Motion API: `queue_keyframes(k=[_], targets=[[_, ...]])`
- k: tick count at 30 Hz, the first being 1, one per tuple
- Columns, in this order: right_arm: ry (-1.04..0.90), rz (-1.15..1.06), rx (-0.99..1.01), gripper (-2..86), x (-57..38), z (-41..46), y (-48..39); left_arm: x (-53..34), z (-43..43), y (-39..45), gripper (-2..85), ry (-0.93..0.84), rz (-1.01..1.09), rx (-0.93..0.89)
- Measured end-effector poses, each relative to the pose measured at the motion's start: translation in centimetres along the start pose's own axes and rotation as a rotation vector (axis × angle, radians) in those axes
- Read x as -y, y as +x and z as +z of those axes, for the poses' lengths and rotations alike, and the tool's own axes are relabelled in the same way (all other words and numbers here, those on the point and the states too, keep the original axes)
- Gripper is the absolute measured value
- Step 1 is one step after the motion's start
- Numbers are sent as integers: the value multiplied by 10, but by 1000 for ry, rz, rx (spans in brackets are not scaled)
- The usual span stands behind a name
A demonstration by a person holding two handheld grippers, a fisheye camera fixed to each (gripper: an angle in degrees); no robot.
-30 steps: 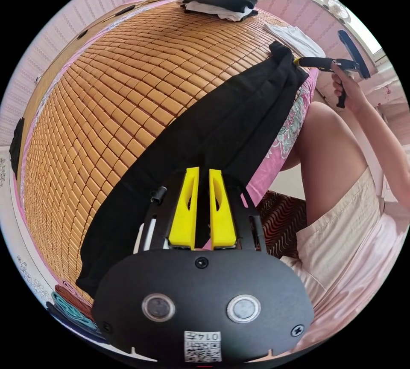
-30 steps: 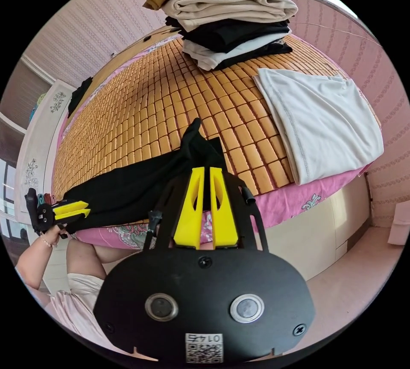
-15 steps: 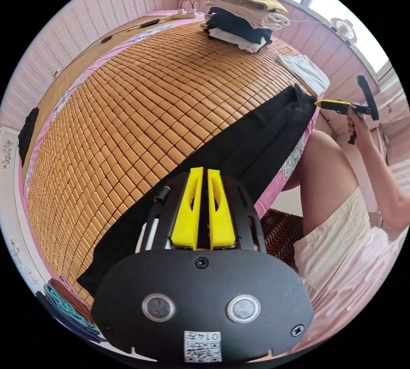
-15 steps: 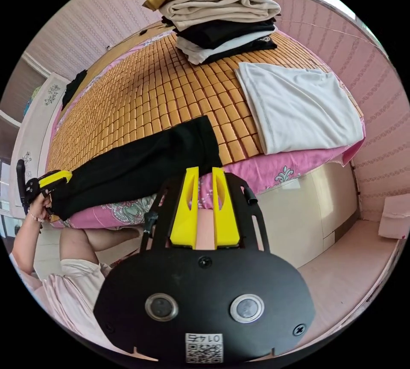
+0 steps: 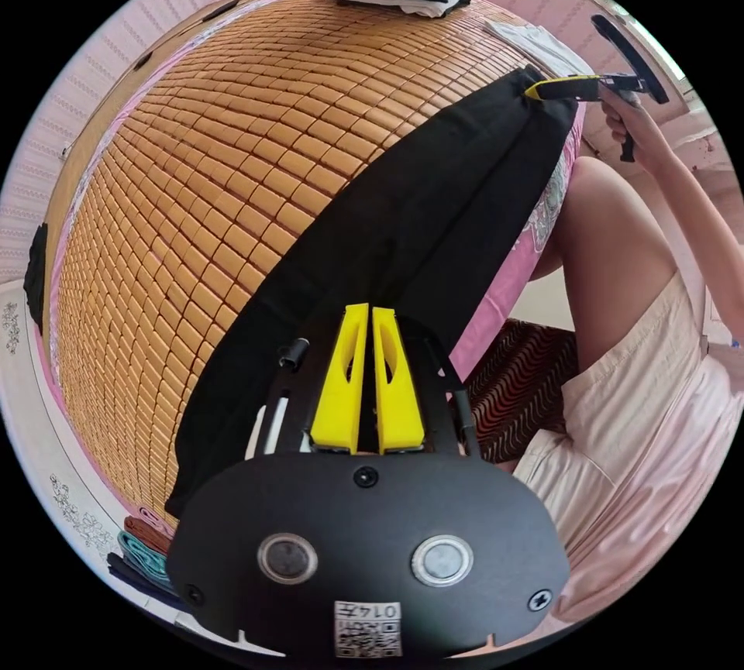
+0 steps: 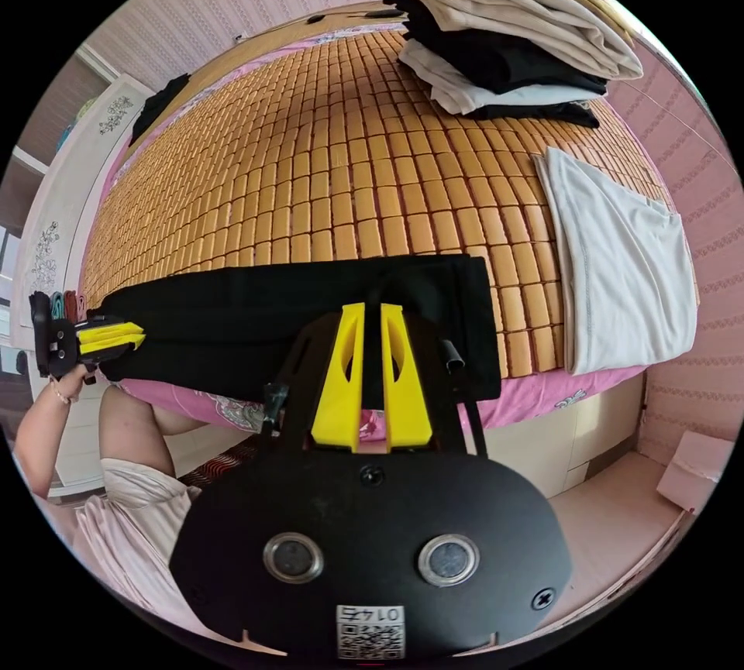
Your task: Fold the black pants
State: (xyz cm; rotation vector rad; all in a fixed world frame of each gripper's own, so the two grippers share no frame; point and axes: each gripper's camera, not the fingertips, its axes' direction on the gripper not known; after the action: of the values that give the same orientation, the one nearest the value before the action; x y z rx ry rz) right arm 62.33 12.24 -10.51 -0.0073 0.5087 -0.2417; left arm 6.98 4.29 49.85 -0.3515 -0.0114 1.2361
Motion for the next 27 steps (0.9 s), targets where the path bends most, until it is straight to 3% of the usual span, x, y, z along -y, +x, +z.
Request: queue_keyframes(k=[9,13,17,23,27], targets=[[45,78,138,-1,41,-37,-5,-6,-42,-19,-9,56,45,134],[55,153,94,4,69,-38,-13,-4,-33,-52,-5,47,-149,205],[59,124,126,11,85,-49,-32,-20,-40,-73,2,114,-270,66],[64,-229,136,18,111,-64,-145,-55,-38,-56,9,72,-148,88],[-25,-487,184,12,145,-50,-259,-69,-20,-70,4,56,-245,62]])
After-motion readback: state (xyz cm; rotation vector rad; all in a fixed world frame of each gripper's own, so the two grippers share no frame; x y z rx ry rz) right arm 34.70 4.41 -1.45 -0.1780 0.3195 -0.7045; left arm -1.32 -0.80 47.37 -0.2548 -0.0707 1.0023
